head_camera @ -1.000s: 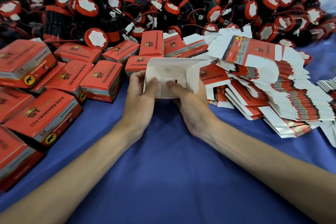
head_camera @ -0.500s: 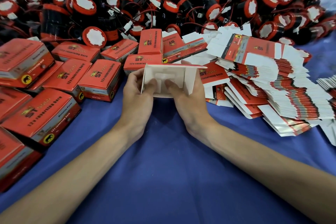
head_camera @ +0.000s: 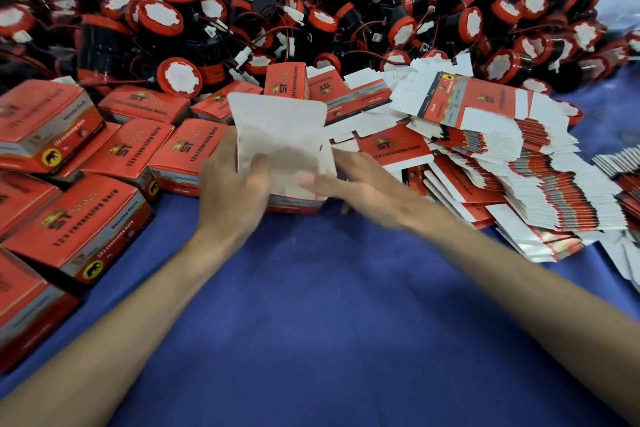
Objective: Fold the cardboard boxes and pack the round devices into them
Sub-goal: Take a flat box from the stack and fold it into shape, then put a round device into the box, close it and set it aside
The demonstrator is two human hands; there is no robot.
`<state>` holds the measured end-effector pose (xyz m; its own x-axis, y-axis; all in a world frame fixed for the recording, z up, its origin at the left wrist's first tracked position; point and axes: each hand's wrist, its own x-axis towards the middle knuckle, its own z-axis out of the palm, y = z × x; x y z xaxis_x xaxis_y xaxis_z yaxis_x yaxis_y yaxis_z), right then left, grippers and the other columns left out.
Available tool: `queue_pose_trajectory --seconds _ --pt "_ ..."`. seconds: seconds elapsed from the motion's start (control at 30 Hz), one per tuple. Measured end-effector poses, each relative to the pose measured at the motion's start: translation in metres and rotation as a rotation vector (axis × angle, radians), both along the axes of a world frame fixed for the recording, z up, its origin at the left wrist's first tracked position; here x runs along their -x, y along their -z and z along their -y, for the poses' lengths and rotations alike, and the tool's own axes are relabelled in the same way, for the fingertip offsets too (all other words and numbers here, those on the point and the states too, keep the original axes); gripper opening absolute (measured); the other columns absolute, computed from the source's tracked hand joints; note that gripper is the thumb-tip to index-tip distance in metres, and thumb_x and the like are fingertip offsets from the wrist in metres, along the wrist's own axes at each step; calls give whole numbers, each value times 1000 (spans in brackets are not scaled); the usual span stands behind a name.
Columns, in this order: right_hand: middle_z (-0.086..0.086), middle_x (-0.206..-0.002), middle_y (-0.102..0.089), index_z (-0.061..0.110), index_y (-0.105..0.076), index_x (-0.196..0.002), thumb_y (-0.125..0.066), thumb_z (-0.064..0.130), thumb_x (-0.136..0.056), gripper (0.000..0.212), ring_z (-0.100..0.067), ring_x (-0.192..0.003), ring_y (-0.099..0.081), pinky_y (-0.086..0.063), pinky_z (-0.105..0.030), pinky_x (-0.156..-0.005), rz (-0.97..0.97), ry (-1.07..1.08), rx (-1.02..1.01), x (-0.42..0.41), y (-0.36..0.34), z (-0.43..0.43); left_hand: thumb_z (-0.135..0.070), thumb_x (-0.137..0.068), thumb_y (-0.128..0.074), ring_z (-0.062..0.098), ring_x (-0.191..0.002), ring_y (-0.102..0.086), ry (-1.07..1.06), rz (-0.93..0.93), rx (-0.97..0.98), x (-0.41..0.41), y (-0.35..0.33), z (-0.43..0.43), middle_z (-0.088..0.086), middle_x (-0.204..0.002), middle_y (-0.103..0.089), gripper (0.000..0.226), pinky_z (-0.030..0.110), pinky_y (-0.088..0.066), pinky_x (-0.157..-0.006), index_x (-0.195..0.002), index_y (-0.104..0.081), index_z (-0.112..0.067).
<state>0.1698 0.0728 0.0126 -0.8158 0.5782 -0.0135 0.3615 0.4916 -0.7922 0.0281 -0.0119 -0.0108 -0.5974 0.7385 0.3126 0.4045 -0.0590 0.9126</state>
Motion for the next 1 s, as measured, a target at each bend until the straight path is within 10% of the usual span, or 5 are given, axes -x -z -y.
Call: queue_pose_trajectory --seconds 0.13,0.23,0.33,0.47,1.0 --pt "4 -118 -64 21 -57 -113 -20 46 -102 46 -15 -104 -62 -51 -22 -72 38 8 244 -4 -44 -42 -30 -74 -43 21 -101 -60 2 -82 158 5 2 -4 -14 -95 -63 41 40 -51 -87 -109 -62 -19" --pt "-6 -101 -71 9 -66 -109 -47 36 -99 35 -21 -88 -68 -57 -32 -69 -300 388 -222 18 -54 -79 -34 -74 -45 18 -103 -59 -13 -105 175 5 3 -4 -21 -94 -60 48 40 -50 -91 -119 -59 -24" --pt "-14 -138 -46 13 -45 -139 -51 33 -95 49 -28 -125 -45 -39 -43 -106 76 509 -492 64 -41 -123 -35 -75 -46 18 -106 -59 -4 -119 179 5 3 -4 -19 -102 -62 52 41 -49 -93 -125 -57 -24" --pt "-16 -147 -33 14 -38 -140 -39 34 -98 46 -37 -132 -36 -20 -47 -110 520 437 -554 93 3 -138 -35 -75 -46 23 -108 -59 -14 -108 180 6 5 -7 -4 -114 -66 51 46 -49 -94 -121 -59 -17" --pt "-10 -145 -35 17 -22 -148 -58 26 -90 68 -38 -132 -27 -43 -45 -100 84 674 -442 120 0 -181 -34 -73 -49 0 -89 -59 -39 2 184 10 11 -11 -26 -90 -62 36 28 -45 -80 -107 -61 -31"
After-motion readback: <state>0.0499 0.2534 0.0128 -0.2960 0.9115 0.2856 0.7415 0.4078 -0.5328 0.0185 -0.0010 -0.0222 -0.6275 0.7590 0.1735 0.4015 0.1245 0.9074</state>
